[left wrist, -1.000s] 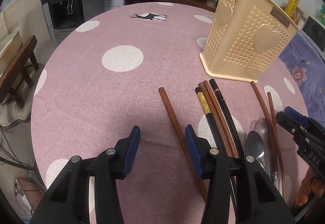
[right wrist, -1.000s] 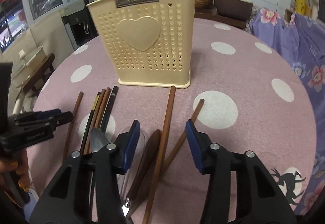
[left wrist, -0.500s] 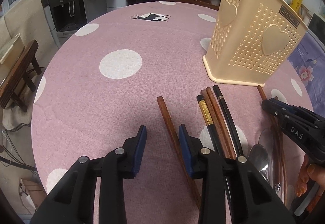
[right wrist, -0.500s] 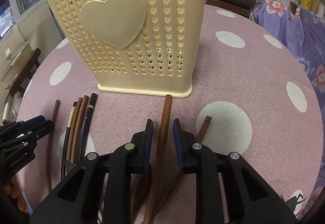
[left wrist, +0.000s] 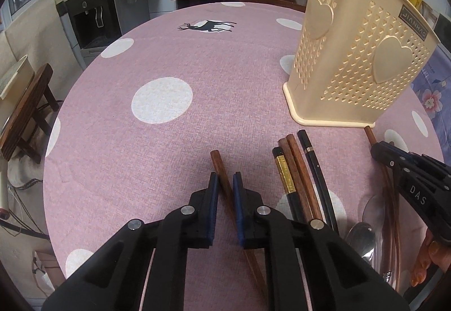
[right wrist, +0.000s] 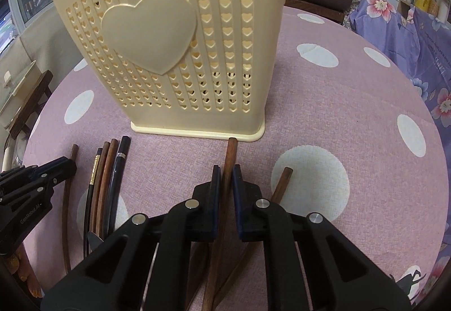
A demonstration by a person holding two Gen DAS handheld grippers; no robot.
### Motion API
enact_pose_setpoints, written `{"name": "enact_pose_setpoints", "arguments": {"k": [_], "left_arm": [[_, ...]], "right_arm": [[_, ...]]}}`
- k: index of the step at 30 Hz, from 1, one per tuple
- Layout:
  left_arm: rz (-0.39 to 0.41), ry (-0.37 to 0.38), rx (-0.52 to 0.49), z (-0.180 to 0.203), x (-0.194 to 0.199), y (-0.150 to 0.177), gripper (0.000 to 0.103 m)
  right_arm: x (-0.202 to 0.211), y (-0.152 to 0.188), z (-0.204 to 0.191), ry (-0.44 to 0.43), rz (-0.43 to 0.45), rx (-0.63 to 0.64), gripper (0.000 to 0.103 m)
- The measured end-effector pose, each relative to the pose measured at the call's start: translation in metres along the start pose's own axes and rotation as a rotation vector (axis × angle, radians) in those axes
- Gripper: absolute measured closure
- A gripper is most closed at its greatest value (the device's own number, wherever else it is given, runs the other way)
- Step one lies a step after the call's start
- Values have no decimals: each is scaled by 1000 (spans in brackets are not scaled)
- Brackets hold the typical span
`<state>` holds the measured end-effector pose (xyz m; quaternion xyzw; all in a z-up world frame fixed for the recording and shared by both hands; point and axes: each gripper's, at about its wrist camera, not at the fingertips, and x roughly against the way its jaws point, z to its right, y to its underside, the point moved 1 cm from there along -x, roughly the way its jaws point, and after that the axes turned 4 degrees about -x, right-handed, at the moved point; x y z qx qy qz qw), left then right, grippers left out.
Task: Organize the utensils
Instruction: 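Lower the right tool onto a single wooden chopstick and close on it, then carry the wooden chopstick with the right tool and drop it into the holder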
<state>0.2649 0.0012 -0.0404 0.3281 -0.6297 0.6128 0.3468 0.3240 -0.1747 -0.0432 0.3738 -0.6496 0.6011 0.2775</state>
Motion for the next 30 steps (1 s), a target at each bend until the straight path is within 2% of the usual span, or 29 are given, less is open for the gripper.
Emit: {"name": "enact_pose_setpoints", "arguments": {"k": [12,16,21,24,30], "left_arm": [[16,12,13,2,-3,-1,95],[17,55,22,1,0,0,95],[75,98,15,-1,24,-3,95],[110,146,27,-7,42,-6,95],[249,169,31,-19,94,-25,95]], "right_arm": [[7,1,11,-52,15,-54,95],[16,3,15,-79,30,-71,95],[33,9,24,-139,45,-91,95],[53,13,34,-168,84,-109,95],[117,-3,66,-195,252,-161,95]]}}
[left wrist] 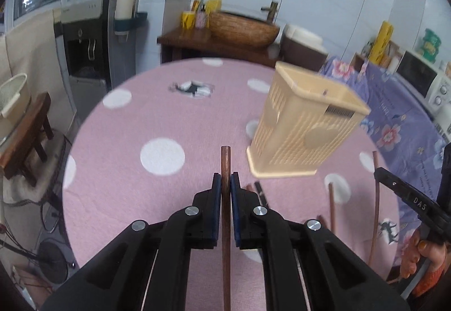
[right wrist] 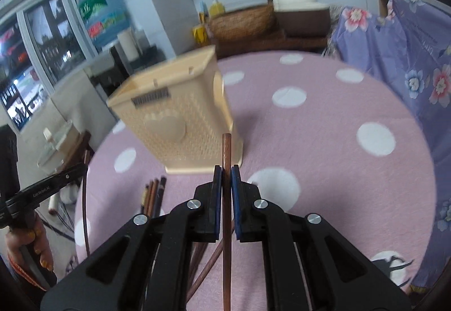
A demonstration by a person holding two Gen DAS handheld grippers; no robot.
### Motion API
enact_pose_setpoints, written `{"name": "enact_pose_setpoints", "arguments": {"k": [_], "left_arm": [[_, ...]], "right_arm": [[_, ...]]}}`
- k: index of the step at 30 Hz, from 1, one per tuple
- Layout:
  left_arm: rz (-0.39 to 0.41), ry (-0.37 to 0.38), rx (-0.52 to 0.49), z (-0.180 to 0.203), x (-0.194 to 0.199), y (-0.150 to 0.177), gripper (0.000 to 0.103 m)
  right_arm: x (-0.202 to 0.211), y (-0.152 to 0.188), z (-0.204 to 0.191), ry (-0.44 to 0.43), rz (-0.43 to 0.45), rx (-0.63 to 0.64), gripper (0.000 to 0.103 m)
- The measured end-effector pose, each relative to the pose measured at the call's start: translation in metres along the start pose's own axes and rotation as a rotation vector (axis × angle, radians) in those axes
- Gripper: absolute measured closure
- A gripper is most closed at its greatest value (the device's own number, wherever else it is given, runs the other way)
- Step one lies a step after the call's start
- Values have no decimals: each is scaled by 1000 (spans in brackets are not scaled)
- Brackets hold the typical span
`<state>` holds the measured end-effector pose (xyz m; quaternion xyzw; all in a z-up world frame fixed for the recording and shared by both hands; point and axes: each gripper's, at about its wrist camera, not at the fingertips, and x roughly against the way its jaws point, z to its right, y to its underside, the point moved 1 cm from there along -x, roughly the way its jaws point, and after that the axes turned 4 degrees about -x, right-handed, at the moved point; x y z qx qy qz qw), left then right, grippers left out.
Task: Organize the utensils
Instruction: 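Carry the wooden chopstick with the right tool and drop it into the holder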
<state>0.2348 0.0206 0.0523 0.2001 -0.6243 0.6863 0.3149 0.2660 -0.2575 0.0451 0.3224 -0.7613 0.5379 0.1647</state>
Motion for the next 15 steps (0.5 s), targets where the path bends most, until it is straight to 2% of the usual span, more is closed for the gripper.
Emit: {"name": "enact_pose_setpoints", "arguments": {"k": [7,15], "left_arm": [[139,-14,-14,-2,38,-30,95],[189,-18,-12,-8,51,-35,95]], "right_arm": [[60,-30,6,20,146,19,95],[82,-40,3,48,179,51,95]]}}
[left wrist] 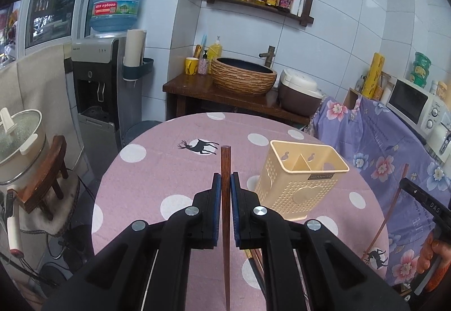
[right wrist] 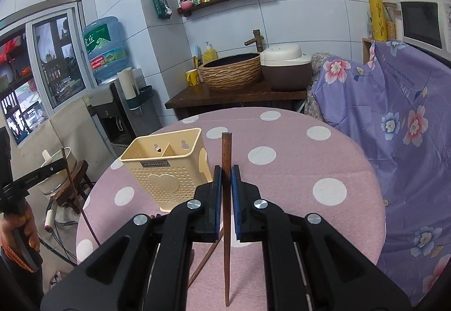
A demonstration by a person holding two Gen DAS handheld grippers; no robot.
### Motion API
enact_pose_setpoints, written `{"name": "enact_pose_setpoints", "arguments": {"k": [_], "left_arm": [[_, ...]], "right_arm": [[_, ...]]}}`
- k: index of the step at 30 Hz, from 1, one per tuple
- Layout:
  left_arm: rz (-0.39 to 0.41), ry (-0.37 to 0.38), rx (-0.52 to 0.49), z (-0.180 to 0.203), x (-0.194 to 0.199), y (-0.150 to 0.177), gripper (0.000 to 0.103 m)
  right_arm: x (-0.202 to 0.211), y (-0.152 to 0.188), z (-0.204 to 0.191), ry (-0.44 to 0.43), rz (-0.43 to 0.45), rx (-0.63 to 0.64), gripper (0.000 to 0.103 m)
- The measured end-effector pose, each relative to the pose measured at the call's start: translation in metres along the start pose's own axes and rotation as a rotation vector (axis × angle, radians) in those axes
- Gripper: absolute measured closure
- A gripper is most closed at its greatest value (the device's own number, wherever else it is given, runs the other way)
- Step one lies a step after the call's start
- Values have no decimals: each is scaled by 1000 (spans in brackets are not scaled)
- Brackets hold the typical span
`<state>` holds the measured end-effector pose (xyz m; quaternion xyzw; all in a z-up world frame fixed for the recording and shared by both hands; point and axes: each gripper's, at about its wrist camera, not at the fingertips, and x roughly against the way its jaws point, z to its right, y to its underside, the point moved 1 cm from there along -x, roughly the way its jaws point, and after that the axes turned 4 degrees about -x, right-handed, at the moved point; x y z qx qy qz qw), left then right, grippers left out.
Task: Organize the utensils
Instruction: 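Carry the wooden chopstick with the right tool and drop it into the holder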
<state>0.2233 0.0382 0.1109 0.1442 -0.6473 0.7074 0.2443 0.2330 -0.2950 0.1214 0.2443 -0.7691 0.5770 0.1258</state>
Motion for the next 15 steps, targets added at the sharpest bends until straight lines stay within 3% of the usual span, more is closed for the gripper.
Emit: {"name": "enact_pose_setpoints", "arguments": {"k": [9,15], "left_arm": [[33,1,-4,-5,8,-9,95],[68,-7,20,-8,7,-36,95]], "right_arm": [[6,-7,-7,6,26,27,95],[4,-30,-17,24,50,65,95]]}}
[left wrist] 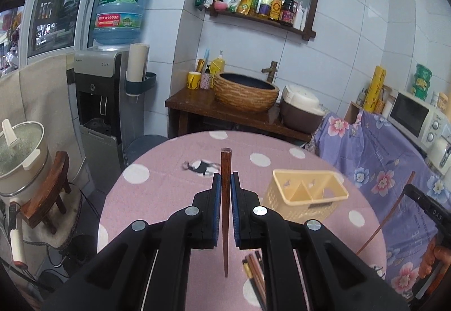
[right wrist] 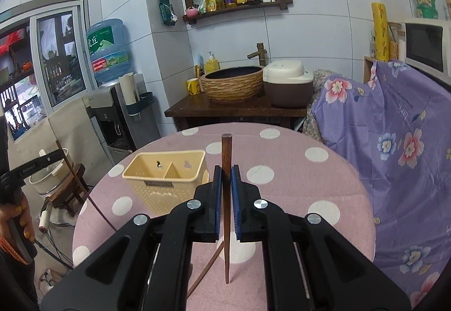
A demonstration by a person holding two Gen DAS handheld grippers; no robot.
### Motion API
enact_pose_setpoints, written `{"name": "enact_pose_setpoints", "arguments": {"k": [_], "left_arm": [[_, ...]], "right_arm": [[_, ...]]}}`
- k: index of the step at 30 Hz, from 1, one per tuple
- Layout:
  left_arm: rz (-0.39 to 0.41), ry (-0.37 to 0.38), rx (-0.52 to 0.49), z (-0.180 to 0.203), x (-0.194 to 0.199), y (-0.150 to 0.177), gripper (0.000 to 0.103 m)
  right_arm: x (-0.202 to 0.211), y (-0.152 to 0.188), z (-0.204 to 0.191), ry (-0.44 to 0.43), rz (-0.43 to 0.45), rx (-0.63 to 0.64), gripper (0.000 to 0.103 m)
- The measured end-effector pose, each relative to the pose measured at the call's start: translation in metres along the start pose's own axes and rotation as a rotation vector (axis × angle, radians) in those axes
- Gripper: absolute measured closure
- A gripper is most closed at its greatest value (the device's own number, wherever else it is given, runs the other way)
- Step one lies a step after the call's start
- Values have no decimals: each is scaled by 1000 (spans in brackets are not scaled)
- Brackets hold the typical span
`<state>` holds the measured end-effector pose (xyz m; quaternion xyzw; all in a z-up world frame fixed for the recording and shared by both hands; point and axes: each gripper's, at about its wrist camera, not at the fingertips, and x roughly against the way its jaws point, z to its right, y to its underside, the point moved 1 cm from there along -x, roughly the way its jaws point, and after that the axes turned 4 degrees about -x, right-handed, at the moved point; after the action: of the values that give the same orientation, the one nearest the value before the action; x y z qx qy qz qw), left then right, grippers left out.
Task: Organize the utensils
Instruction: 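Carry the wooden chopstick with the right tool and drop it into the holder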
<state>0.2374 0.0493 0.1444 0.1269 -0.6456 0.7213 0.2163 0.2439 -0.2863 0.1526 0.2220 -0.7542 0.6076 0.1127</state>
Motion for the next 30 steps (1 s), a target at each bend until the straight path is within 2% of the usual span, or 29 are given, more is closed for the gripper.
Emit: {"name": "enact_pose_setpoints", "arguments": {"k": [5,10,14,19,24,30], "left_arm": [[82,6,-12,13,15,-54,95],[172,79,0,38,38,-113,95],[208,113,2,61,36,-129,95],[182,108,3,77,-1,-99,95],[124,86,15,77,-38,-63,95],[34,83,10,75,-70,-30,95]], "right_arm": [[5,-51,-13,-11,72,5,95],[21,-118,-31,-63,183,-33,95],[19,-145,-48,-85,232,-51,95],[-16,-125,-56,-63,222,-73,95],[-59,-84,-49,-40,137,-97,95],[-88,-50,-43,-28,65,-94,95]]}}
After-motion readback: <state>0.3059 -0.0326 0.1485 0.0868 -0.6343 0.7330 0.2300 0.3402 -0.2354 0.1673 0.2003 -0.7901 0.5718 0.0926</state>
